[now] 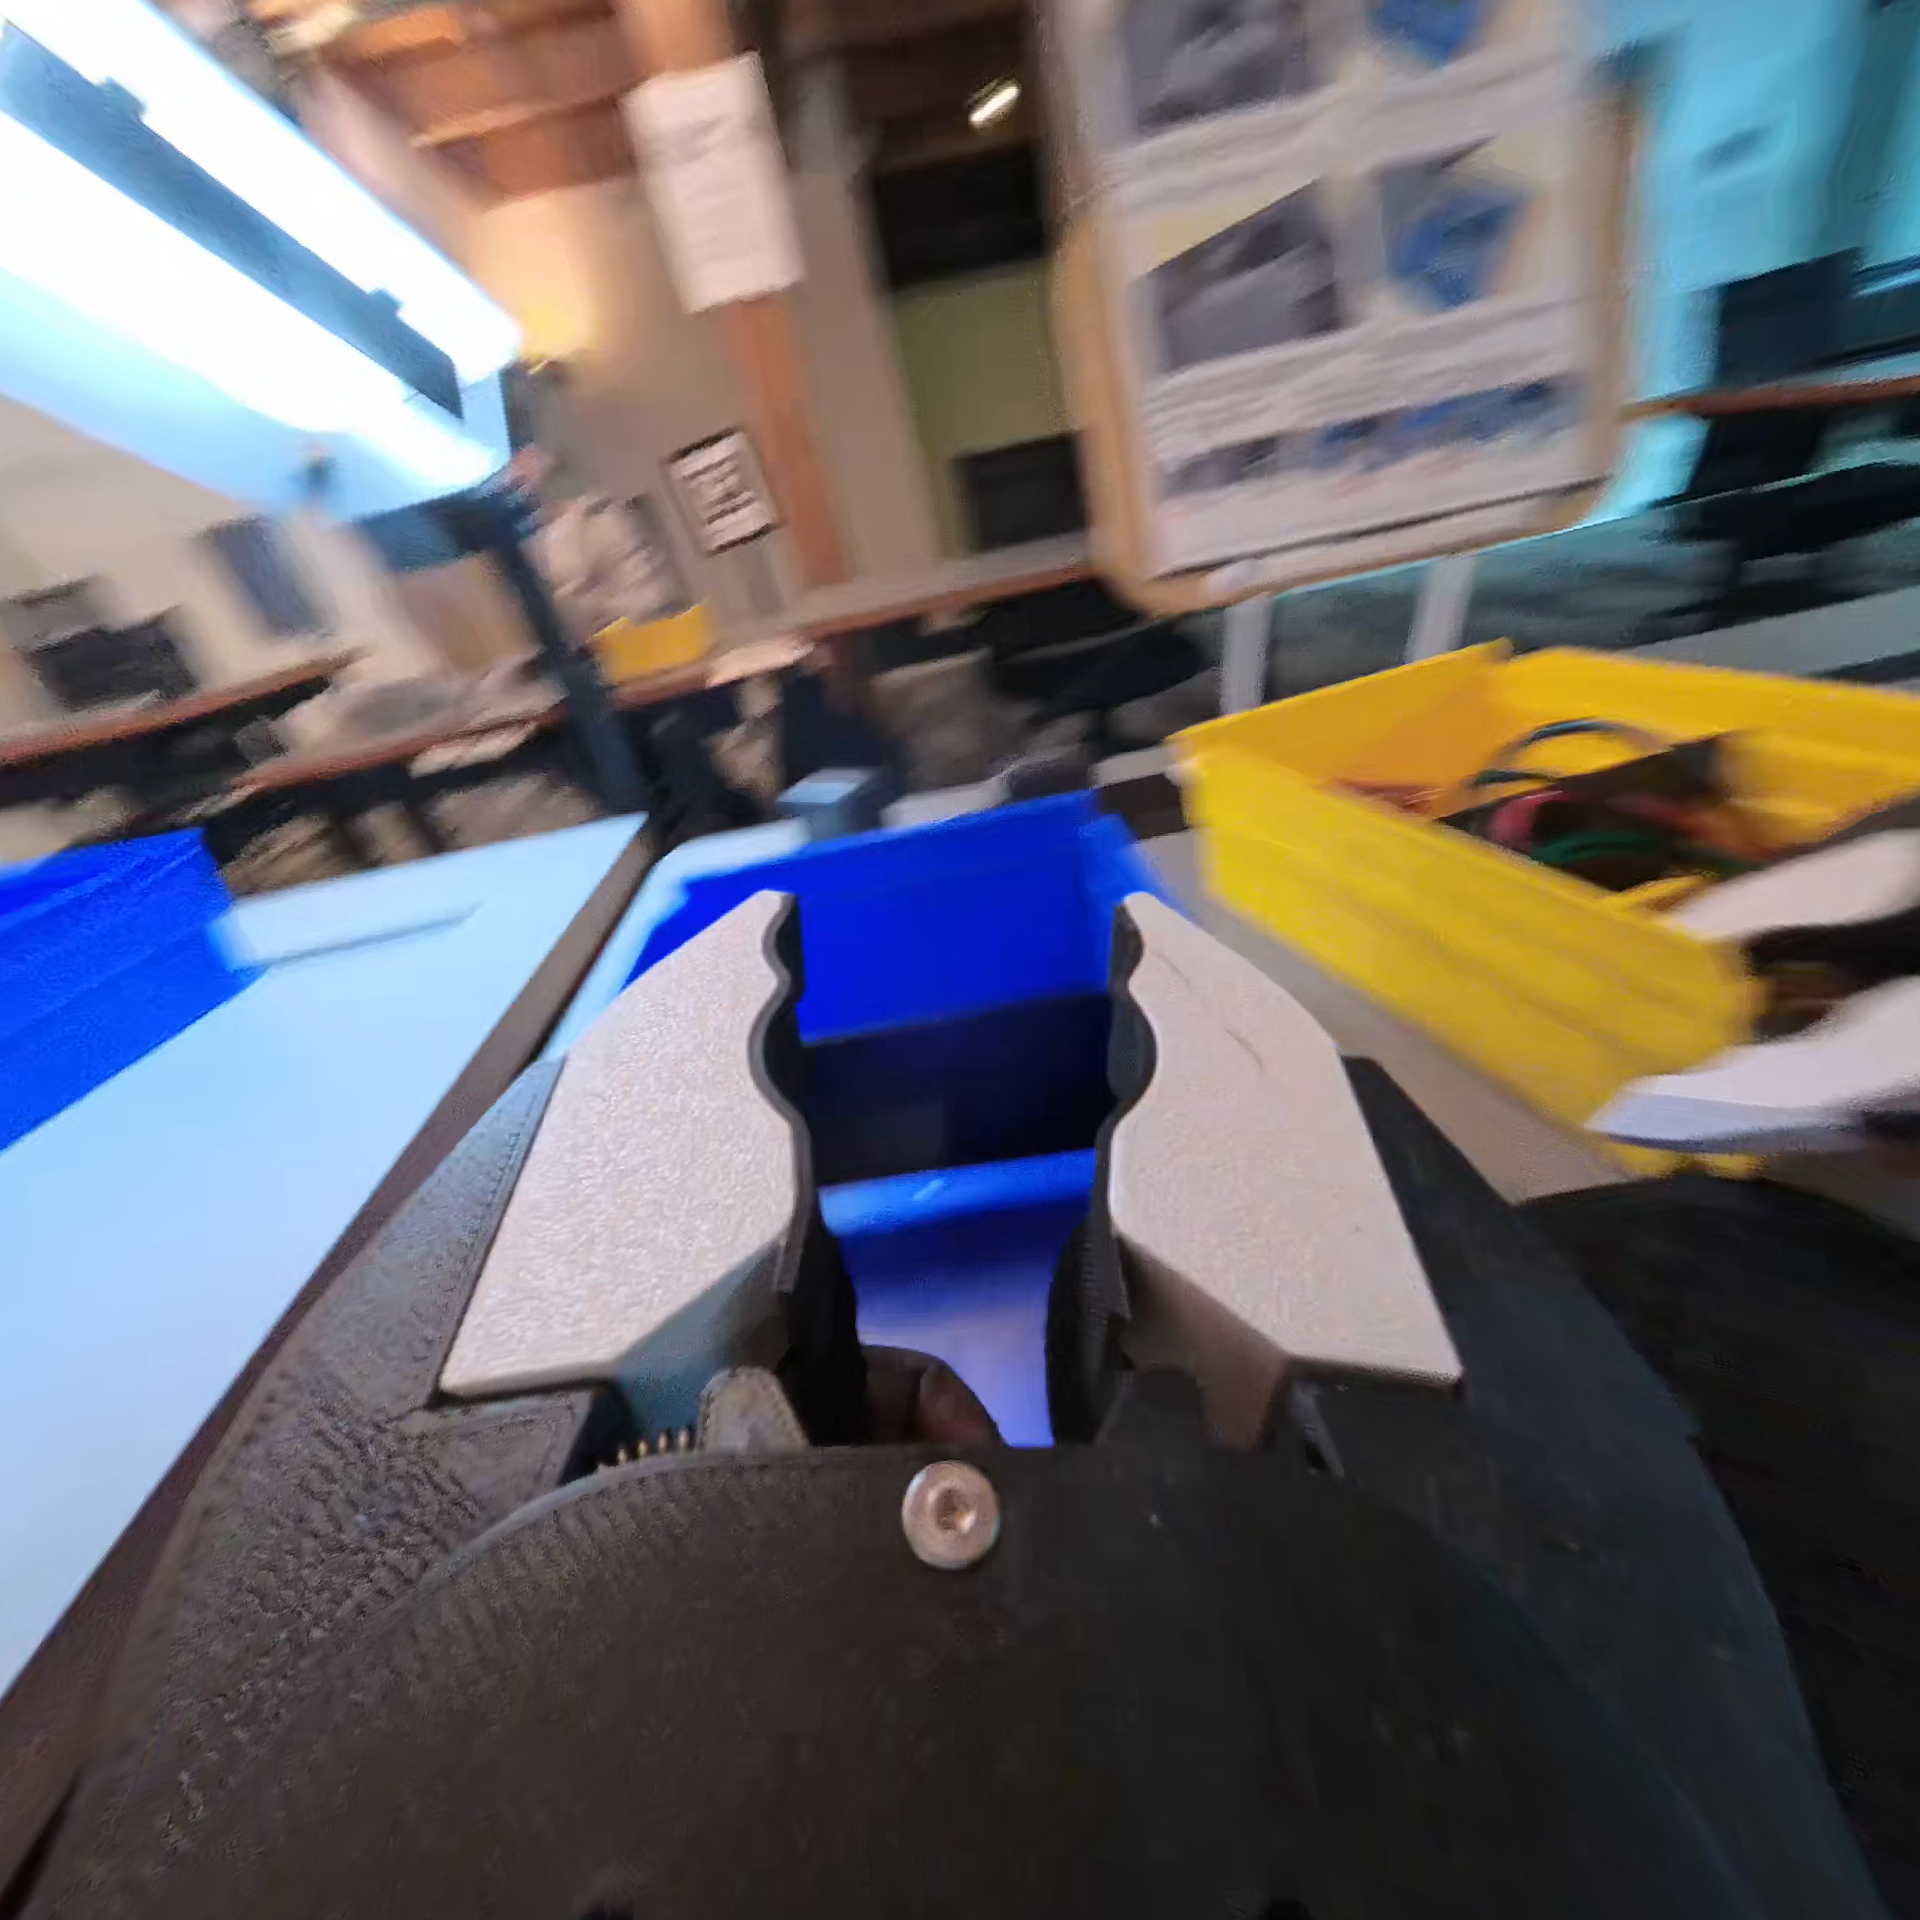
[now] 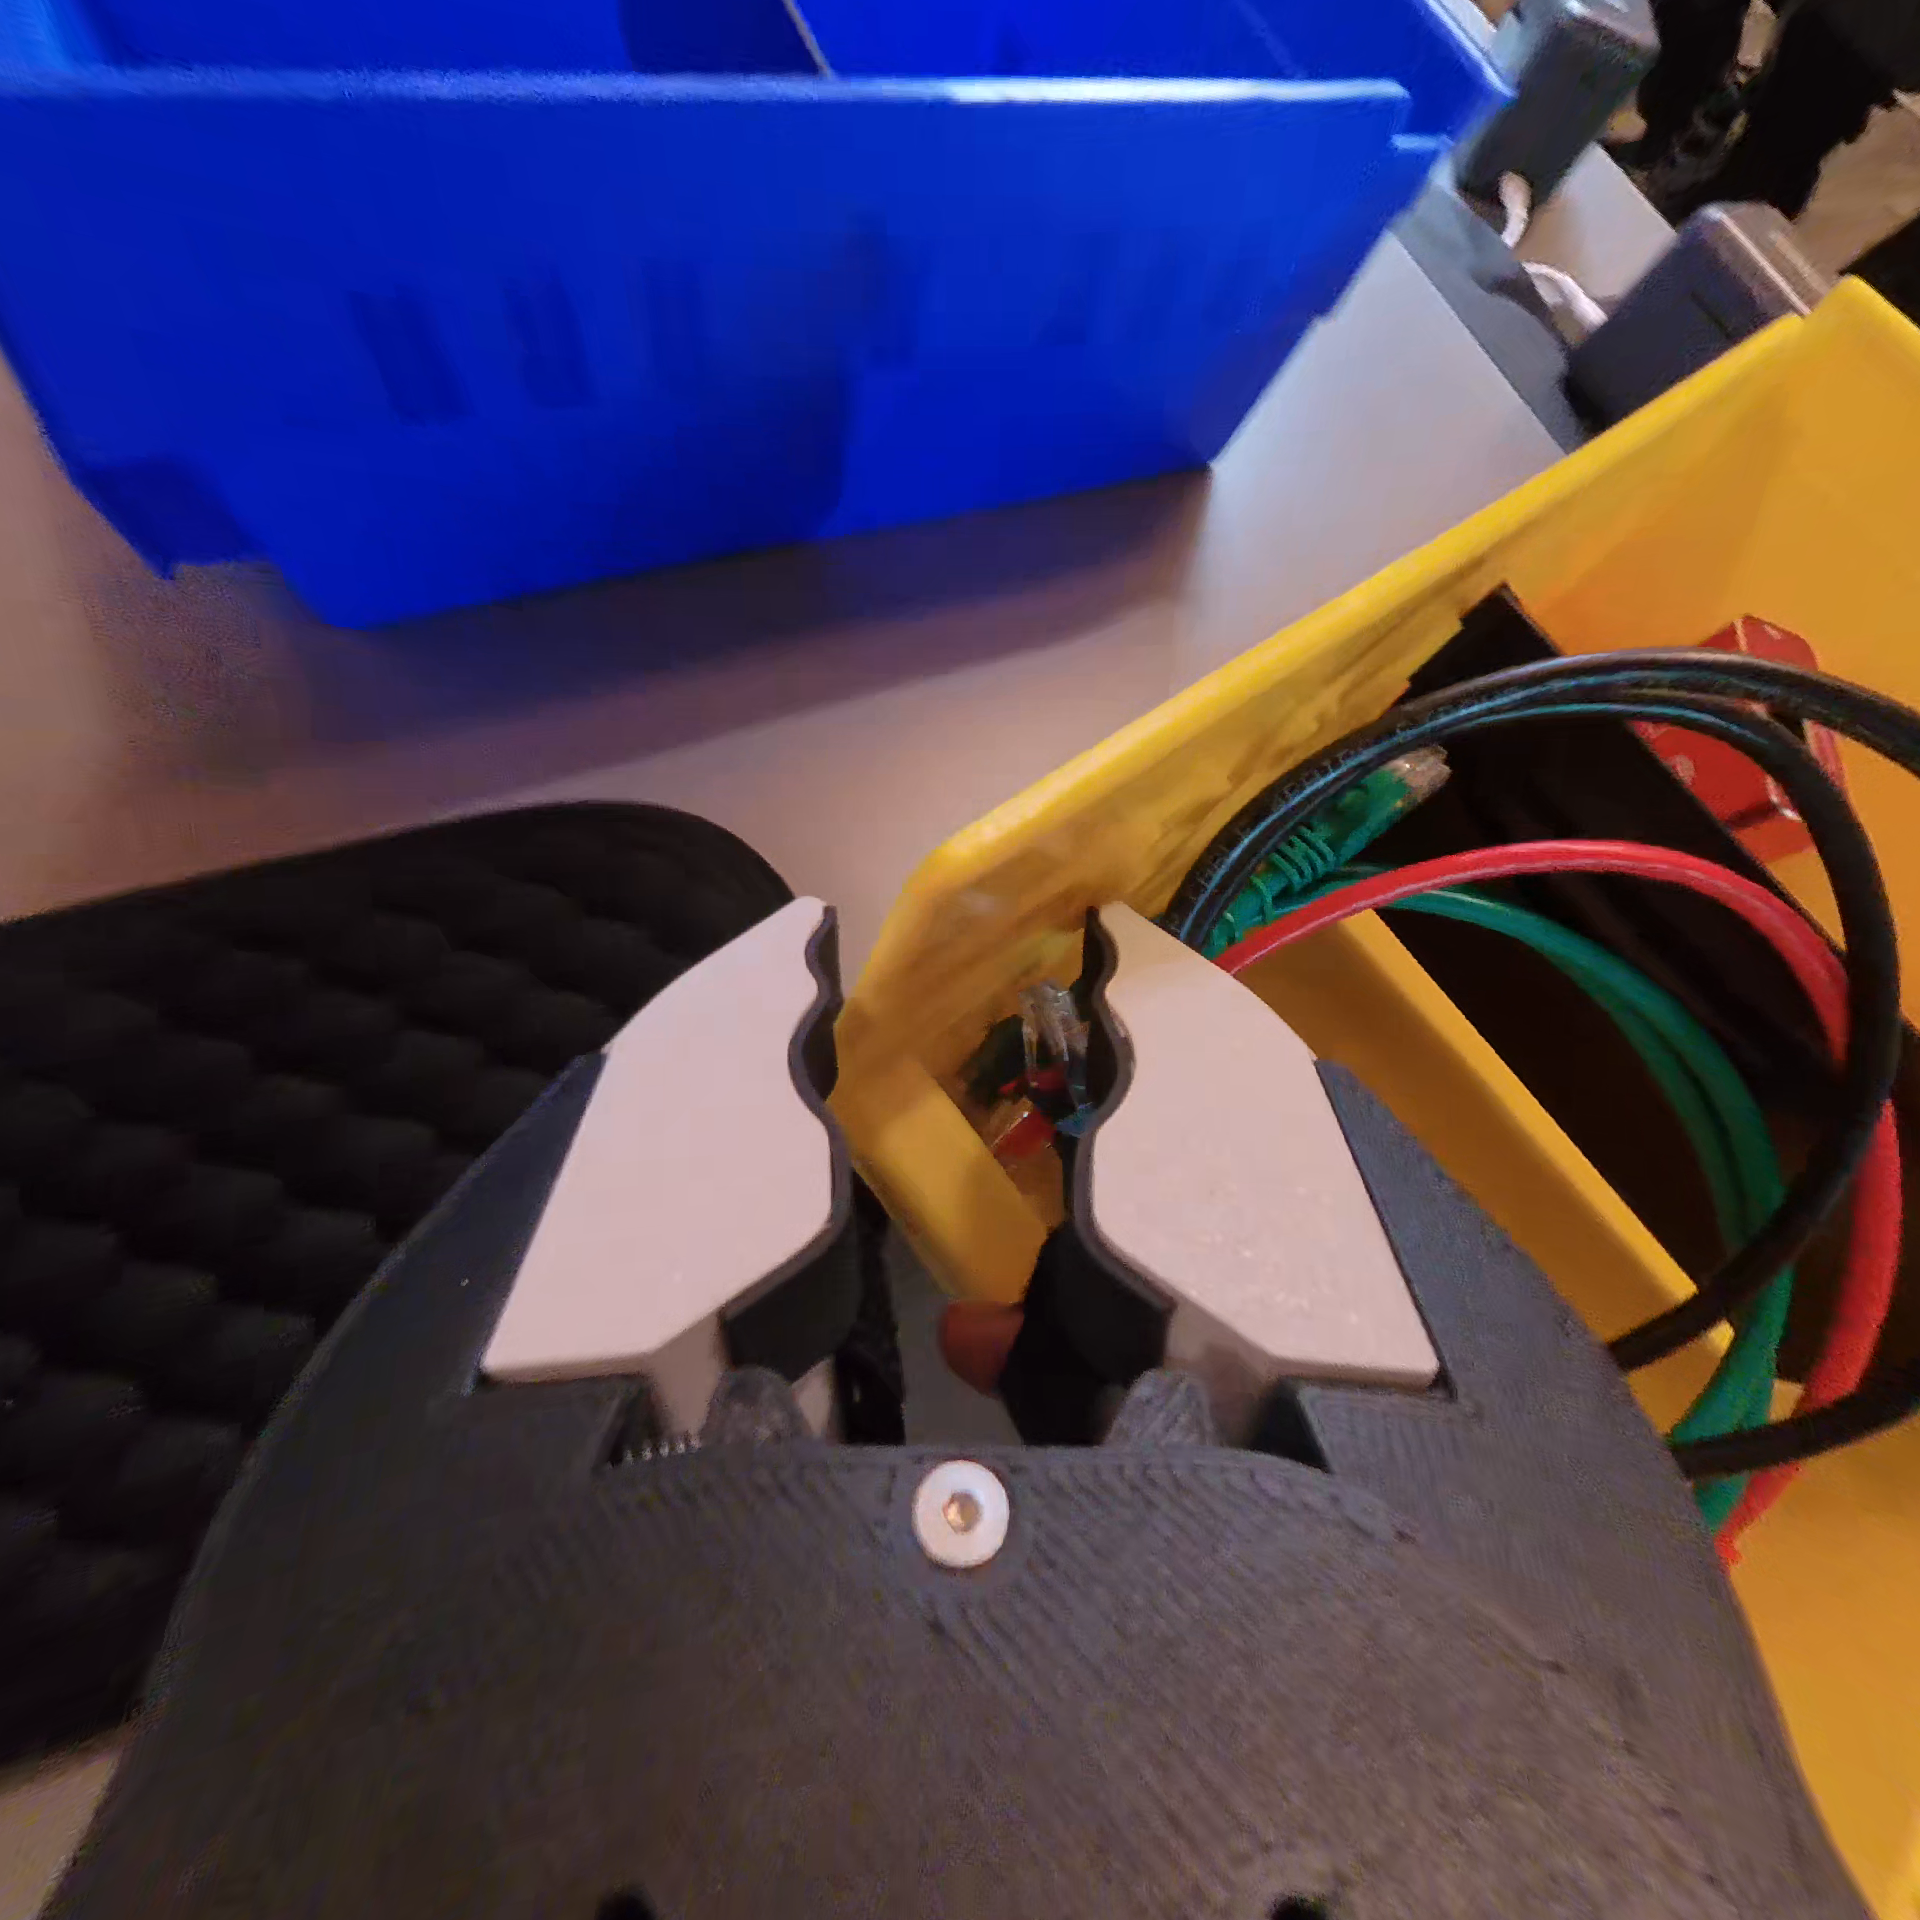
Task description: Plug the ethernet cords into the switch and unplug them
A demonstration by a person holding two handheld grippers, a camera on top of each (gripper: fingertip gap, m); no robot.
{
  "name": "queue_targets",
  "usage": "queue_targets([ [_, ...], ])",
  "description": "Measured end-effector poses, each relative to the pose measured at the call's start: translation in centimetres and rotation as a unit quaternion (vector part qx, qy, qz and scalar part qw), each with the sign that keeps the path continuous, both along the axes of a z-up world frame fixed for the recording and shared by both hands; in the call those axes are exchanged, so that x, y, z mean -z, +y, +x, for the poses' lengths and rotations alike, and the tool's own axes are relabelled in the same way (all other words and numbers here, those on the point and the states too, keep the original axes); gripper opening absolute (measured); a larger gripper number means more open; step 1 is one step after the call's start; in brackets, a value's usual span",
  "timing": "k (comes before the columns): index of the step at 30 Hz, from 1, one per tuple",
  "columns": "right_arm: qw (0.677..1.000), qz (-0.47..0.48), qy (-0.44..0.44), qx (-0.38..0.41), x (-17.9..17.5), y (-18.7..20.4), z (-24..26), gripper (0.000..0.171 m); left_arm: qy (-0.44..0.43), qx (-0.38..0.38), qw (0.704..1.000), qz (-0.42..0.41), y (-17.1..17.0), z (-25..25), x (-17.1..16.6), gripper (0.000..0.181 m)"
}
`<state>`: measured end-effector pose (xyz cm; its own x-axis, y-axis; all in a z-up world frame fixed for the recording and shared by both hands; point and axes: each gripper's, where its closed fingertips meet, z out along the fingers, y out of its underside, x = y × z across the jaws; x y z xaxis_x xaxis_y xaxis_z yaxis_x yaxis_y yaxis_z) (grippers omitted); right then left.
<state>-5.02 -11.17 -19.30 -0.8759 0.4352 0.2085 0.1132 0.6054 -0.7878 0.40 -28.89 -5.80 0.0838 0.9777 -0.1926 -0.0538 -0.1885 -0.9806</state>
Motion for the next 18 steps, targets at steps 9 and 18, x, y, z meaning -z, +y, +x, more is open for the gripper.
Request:
queue_targets([
  [9,0.998,0.009,0.043,-0.039,0.1,-2.3,-0.1,0.050,-0.158,-0.178,0.967,0.091,-12.6,-0.8,11.0,0.076],
  [18,0.995,-0.001,0.085,-0.044,-1.2,-2.3,0.1,0.063,-0.229,-0.151,0.957,0.097,-11.2,0.6,11.3,0.041],
])
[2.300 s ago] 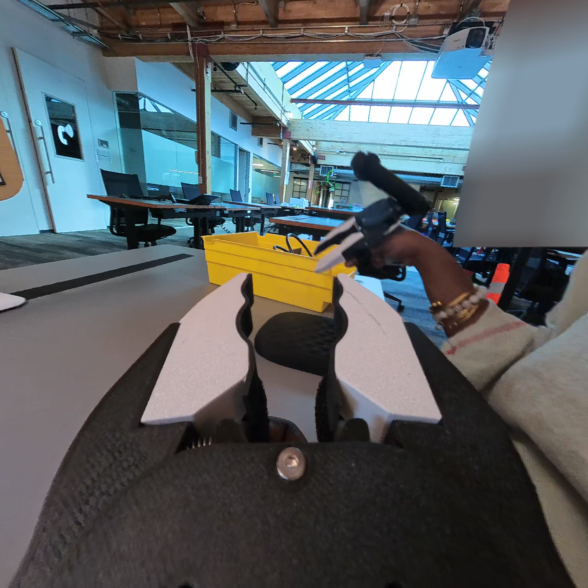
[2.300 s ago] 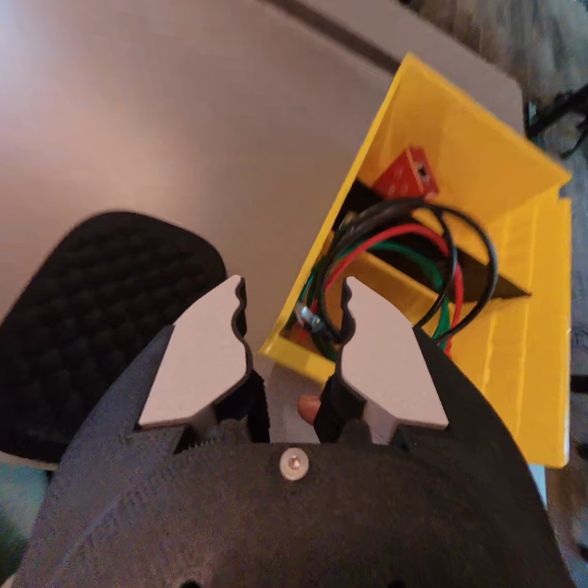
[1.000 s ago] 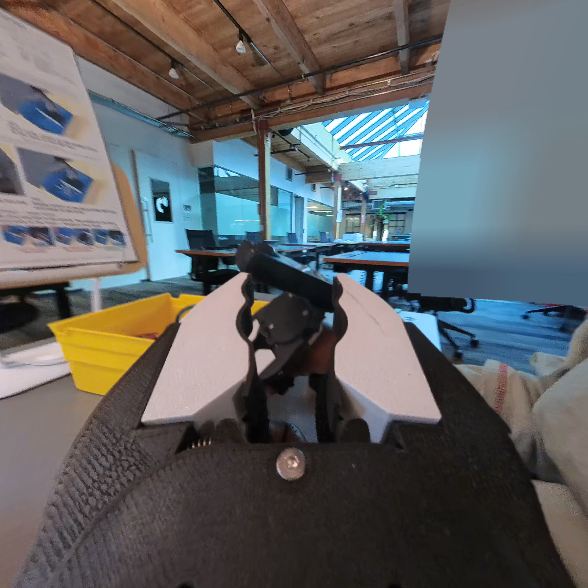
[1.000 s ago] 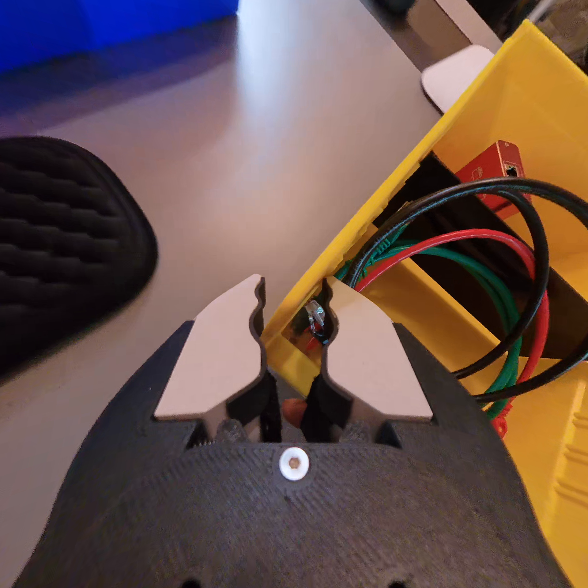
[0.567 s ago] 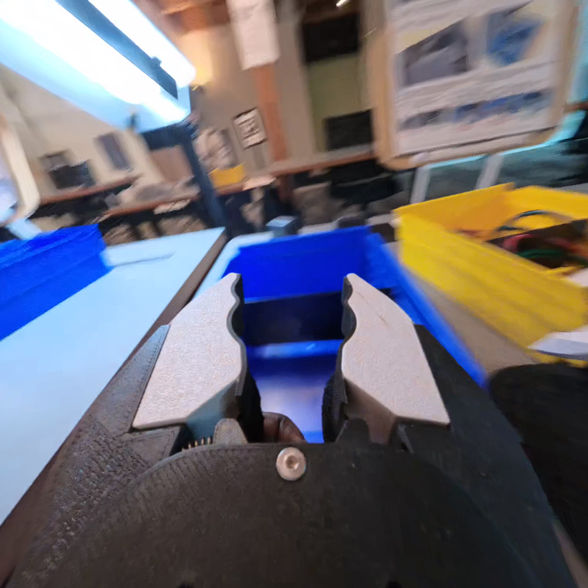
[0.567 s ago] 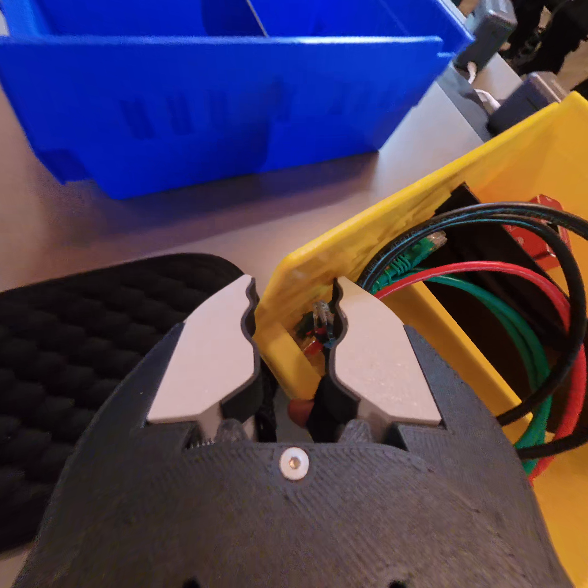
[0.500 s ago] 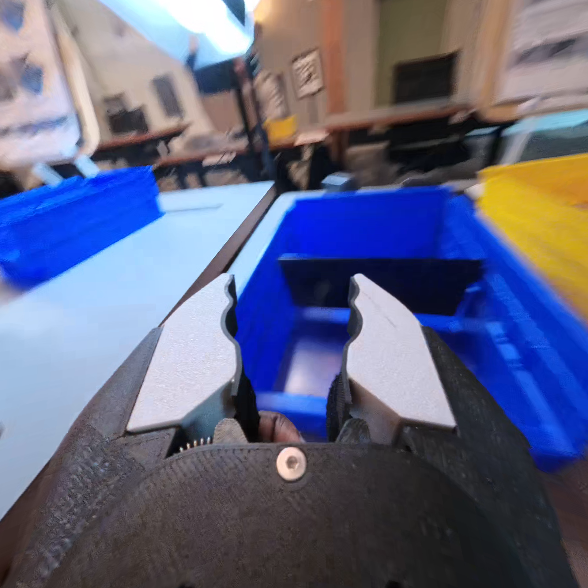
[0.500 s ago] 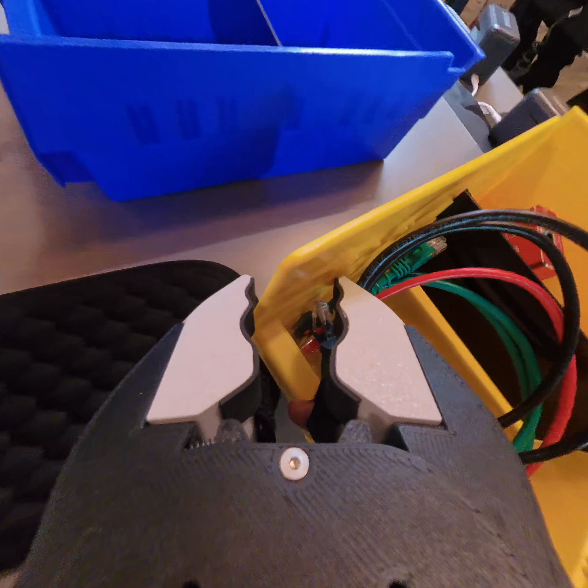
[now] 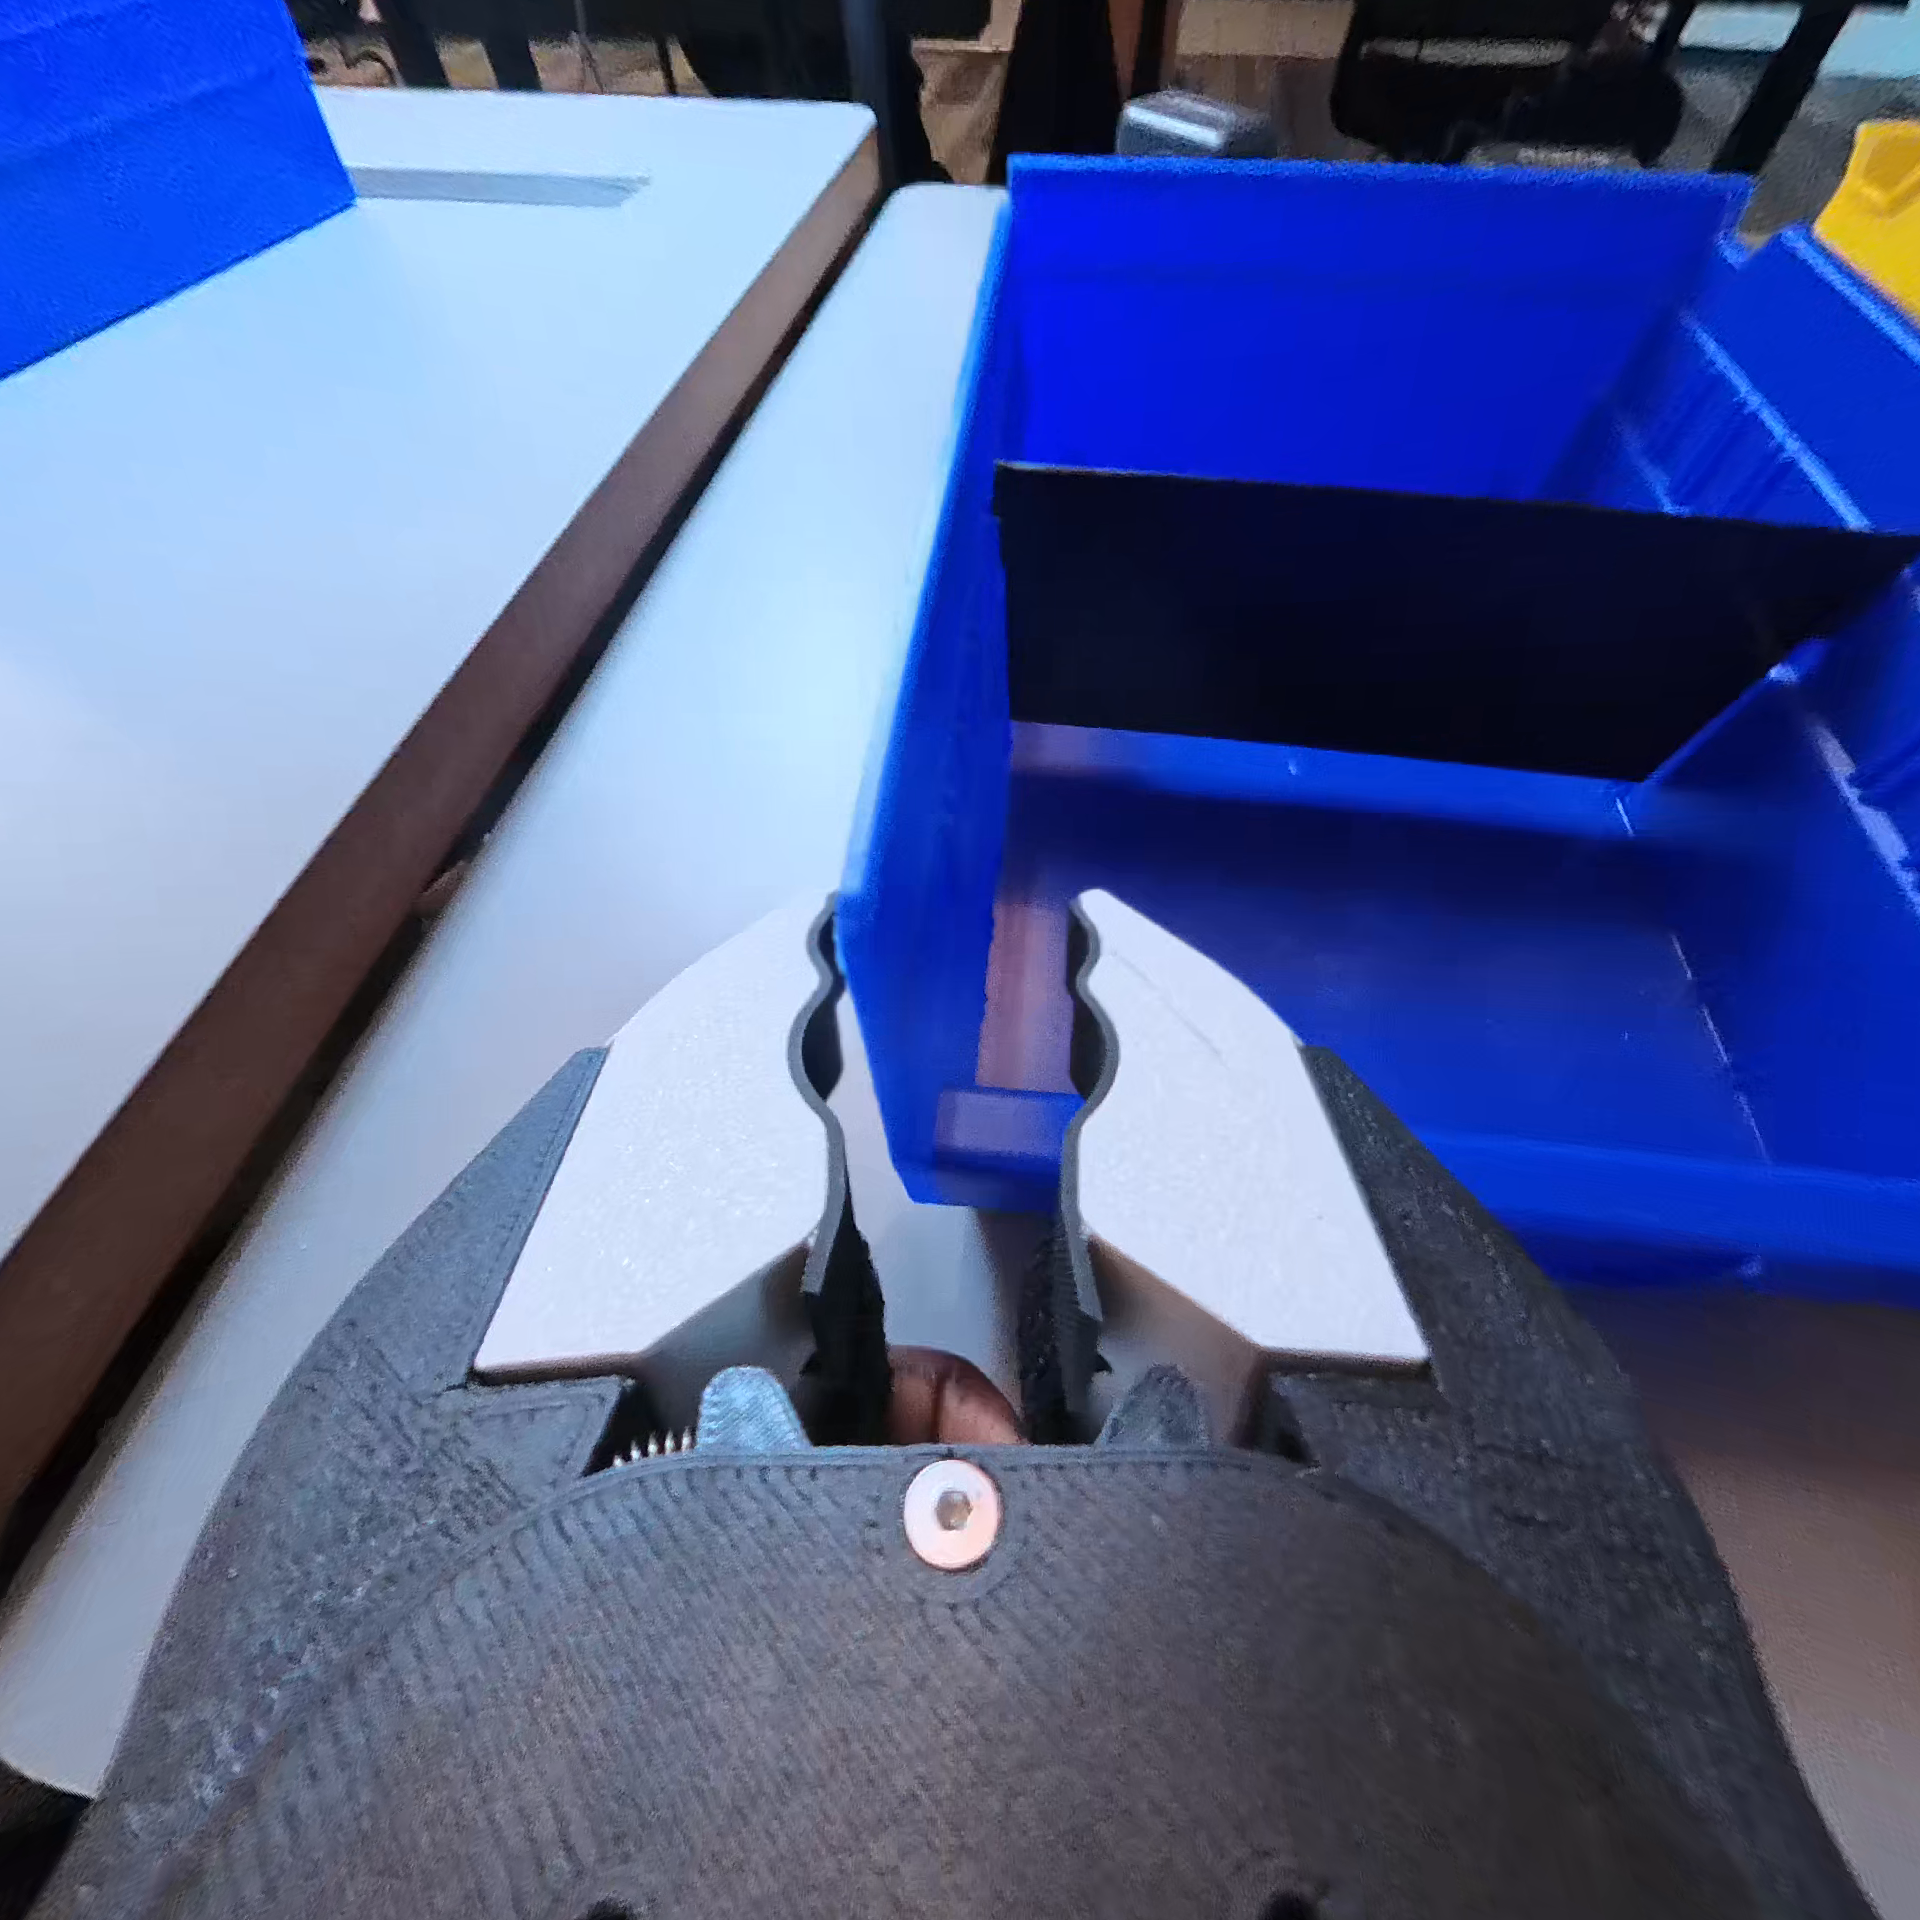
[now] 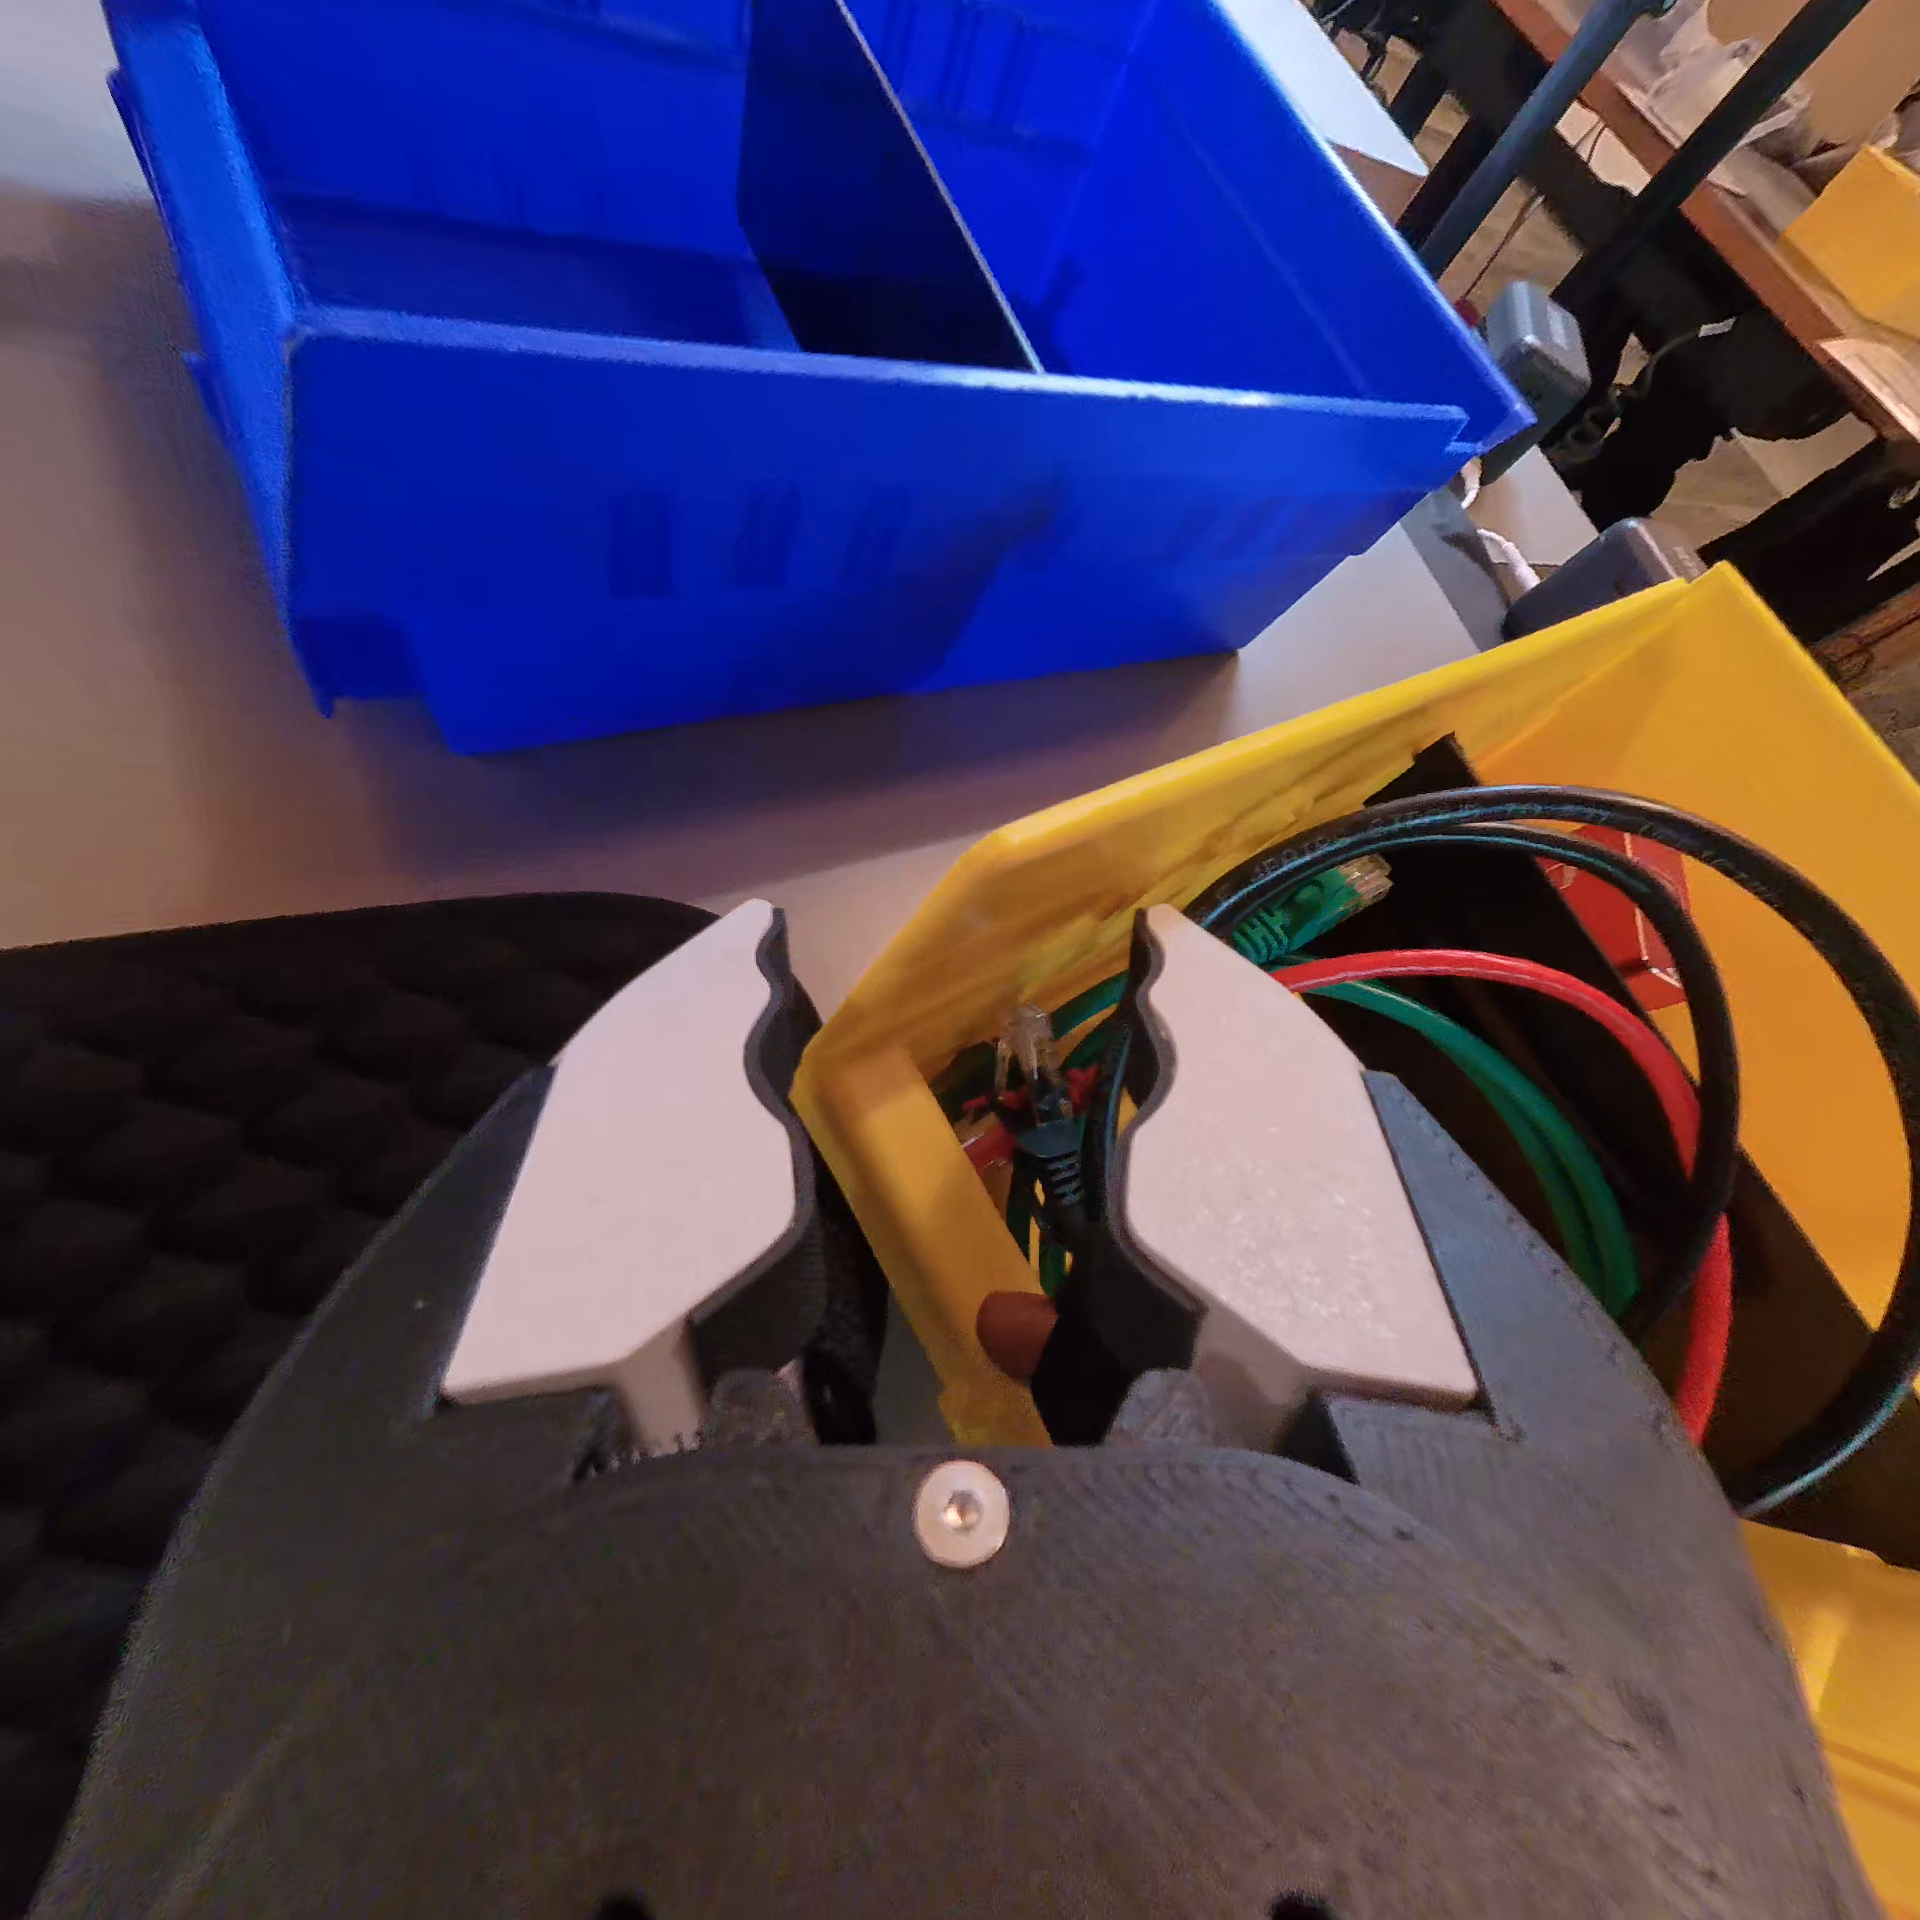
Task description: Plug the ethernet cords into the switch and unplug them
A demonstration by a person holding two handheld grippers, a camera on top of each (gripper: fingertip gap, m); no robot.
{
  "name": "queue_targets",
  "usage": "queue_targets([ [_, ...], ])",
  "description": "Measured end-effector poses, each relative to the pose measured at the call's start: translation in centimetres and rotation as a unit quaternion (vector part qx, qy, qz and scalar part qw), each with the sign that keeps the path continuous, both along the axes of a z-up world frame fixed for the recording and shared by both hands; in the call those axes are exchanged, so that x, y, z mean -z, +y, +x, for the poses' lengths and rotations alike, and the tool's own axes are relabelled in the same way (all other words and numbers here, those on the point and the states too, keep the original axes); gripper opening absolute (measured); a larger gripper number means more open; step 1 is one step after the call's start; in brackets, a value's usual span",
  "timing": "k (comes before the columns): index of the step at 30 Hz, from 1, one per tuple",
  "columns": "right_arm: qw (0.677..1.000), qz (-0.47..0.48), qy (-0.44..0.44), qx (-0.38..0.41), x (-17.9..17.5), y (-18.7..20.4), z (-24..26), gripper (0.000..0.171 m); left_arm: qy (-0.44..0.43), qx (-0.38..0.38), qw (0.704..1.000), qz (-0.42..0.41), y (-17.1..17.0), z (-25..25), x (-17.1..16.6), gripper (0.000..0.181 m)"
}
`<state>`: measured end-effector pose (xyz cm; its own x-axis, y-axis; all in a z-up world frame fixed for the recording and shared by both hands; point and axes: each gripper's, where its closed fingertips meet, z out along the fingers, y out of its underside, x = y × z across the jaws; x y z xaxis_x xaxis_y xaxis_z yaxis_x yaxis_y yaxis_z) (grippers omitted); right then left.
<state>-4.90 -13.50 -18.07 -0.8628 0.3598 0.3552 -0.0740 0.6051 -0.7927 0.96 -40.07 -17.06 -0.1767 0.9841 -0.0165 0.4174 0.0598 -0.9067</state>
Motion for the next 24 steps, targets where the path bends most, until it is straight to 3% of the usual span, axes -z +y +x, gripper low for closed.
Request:
queue_targets([
  [3,1.000,-0.019,0.007,0.008,-1.1,-0.1,0.3,0.068,0.044,-0.026,0.998,-0.020,-1.1,-0.5,-0.5,0.055],
  [6,0.999,-0.037,0.013,-0.002,-2.3,-0.6,1.2,0.069,0.063,-0.032,0.997,-0.042,-1.5,-1.3,0.1,0.057],
  [9,0.999,-0.032,0.015,0.002,-2.6,-0.9,1.5,0.073,0.023,0.005,1.000,-0.020,0.1,-1.1,0.9,0.015],
  [10,0.999,-0.036,0.020,0.005,-2.8,-0.9,1.5,0.073,-0.015,0.031,0.999,0.003,1.0,-0.5,1.3,0.009],
  [13,0.995,-0.081,0.051,0.006,-4.5,-1.4,2.1,0.070,-0.061,0.071,0.996,0.003,2.4,1.1,0.8,0.024],
  [16,0.990,-0.126,0.055,-0.022,-5.7,-2.9,3.9,0.062,0.002,0.037,0.999,-0.033,1.6,0.3,-1.3,0.052],
  [20,0.994,-0.105,-0.034,-0.026,-2.8,-5.0,4.5,0.061,0.029,0.019,0.999,-0.023,1.2,-1.4,-0.3,0.055],
  [24,0.995,-0.066,-0.071,-0.011,-0.4,-6.3,3.9,0.045,0.023,0.030,0.998,-0.043,1.7,-2.2,0.7,0.010],
])
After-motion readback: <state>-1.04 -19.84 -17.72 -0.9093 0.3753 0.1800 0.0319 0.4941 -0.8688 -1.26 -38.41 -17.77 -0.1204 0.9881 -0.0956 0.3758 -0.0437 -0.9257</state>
